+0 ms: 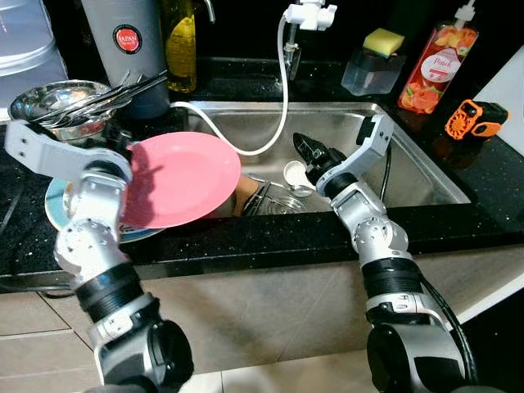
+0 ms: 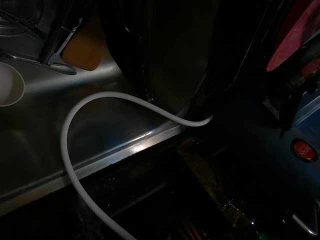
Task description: Kitchen organization
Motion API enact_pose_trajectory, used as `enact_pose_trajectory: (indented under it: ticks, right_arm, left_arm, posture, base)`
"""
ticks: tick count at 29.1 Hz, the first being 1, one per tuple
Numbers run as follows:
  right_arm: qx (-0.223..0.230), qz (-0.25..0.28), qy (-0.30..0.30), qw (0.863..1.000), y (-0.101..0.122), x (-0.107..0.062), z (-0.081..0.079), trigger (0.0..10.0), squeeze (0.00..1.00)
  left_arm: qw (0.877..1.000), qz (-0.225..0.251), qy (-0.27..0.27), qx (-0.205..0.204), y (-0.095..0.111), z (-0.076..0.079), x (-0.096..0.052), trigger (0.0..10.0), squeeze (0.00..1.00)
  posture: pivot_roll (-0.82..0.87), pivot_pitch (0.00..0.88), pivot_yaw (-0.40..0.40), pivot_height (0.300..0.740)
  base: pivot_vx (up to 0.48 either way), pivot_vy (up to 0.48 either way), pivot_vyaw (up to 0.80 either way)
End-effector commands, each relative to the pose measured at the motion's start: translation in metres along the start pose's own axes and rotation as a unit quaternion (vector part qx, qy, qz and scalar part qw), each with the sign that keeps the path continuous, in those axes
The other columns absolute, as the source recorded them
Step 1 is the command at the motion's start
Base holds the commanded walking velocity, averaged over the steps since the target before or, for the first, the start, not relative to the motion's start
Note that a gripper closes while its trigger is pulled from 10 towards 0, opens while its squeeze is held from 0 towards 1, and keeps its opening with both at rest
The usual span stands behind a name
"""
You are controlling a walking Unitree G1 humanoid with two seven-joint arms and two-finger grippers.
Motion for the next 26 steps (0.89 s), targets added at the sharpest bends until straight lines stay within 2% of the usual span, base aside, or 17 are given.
enact_pose_trajectory:
  ticks: [1, 5, 7, 10, 18, 20, 21, 22, 23, 24, 25, 26]
  right_arm:
    - [0.002, 0.003, -0.001, 1.000, 0.004, 0.001, 0.001, 10.0, 0.00]
    - [0.001, 0.004, -0.001, 1.000, 0.004, 0.001, 0.001, 10.0, 0.00]
    - [0.000, 0.005, -0.001, 1.000, 0.005, 0.000, 0.001, 10.0, 0.00]
    - [-0.002, 0.006, -0.002, 1.000, 0.006, -0.001, 0.002, 10.0, 0.00]
    - [-0.007, 0.008, -0.002, 1.000, 0.009, -0.001, 0.002, 10.0, 0.00]
    - [-0.008, 0.009, -0.001, 1.000, 0.010, -0.001, 0.003, 10.0, 0.00]
    - [-0.010, 0.009, -0.001, 1.000, 0.011, -0.001, 0.003, 10.0, 0.00]
    - [-0.011, 0.009, -0.001, 1.000, 0.011, -0.001, 0.003, 10.0, 0.00]
    - [-0.011, 0.009, -0.001, 1.000, 0.011, -0.001, 0.003, 10.0, 0.00]
    - [-0.013, 0.010, -0.001, 1.000, 0.012, -0.001, 0.004, 10.0, 0.00]
    - [-0.013, 0.010, -0.002, 1.000, 0.012, -0.002, 0.004, 10.0, 0.00]
    - [-0.012, 0.009, -0.002, 1.000, 0.011, -0.002, 0.005, 10.0, 0.00]
  left_arm:
    - [1.000, -0.001, -0.003, -0.004, 0.002, 0.000, 0.002, 10.0, 0.00]
    - [1.000, 0.004, -0.010, -0.008, 0.008, 0.003, 0.005, 10.0, 0.00]
    - [1.000, 0.010, -0.013, -0.027, 0.013, 0.003, 0.010, 10.0, 0.00]
    - [0.999, 0.005, -0.003, -0.046, 0.011, -0.001, 0.013, 10.0, 0.00]
    - [0.998, -0.005, 0.016, -0.053, 0.005, -0.008, 0.015, 10.0, 0.00]
    - [0.998, -0.003, 0.016, -0.054, 0.005, -0.007, 0.015, 10.0, 0.00]
    - [0.999, 0.010, 0.000, -0.040, 0.008, -0.001, 0.012, 10.0, 0.00]
    - [1.000, 0.025, -0.013, 0.002, 0.012, 0.006, 0.008, 10.0, 0.00]
    - [1.000, 0.025, -0.013, 0.002, 0.012, 0.006, 0.008, 10.0, 0.00]
    - [0.991, 0.028, -0.027, 0.128, 0.015, 0.015, 0.005, 10.0, 0.00]
    - [0.965, 0.026, -0.034, 0.260, 0.015, 0.020, 0.002, 10.0, 0.00]
    - [0.901, 0.033, -0.042, 0.430, 0.023, 0.021, -0.002, 10.0, 0.00]
  posture:
    - [0.27, 0.000, -0.087, 0.740]
    - [0.26, 0.000, -0.086, 0.740]
    - [0.25, 0.000, -0.086, 0.740]
    - [0.24, 0.000, -0.086, 0.740]
    - [0.23, 0.000, -0.085, 0.740]
    - [0.23, 0.000, -0.085, 0.740]
    - [0.23, 0.000, -0.084, 0.740]
    - [0.23, 0.000, -0.084, 0.740]
    - [0.23, 0.000, -0.084, 0.740]
    - [0.24, 0.000, -0.086, 0.740]
    - [0.24, 0.000, -0.086, 0.740]
    - [0.26, 0.000, -0.092, 0.740]
  base:
    - [0.000, 0.000, 0.00]
    - [0.000, 0.000, 0.00]
    - [0.000, 0.000, 0.00]
    - [0.000, 0.000, 0.00]
    - [0.000, 0.000, 0.00]
    - [0.000, 0.000, 0.00]
    - [0.000, 0.000, 0.00]
    - [0.000, 0.000, 0.00]
    - [0.000, 0.000, 0.00]
    - [0.000, 0.000, 0.00]
    - [0.000, 0.000, 0.00]
    - [0.000, 0.000, 0.00]
Point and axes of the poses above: a point about 5 cm out from each wrist's last joint towards the gripper, its own x axis pointing out of the wrist towards the gripper, its own y axis along the axis of the wrist's last joint, z = x × y, the point moved 3 cm from there along x, pointing out of the wrist towards the gripper, and after that the axes turned 3 degrees about -x, right-handed, at the moved point
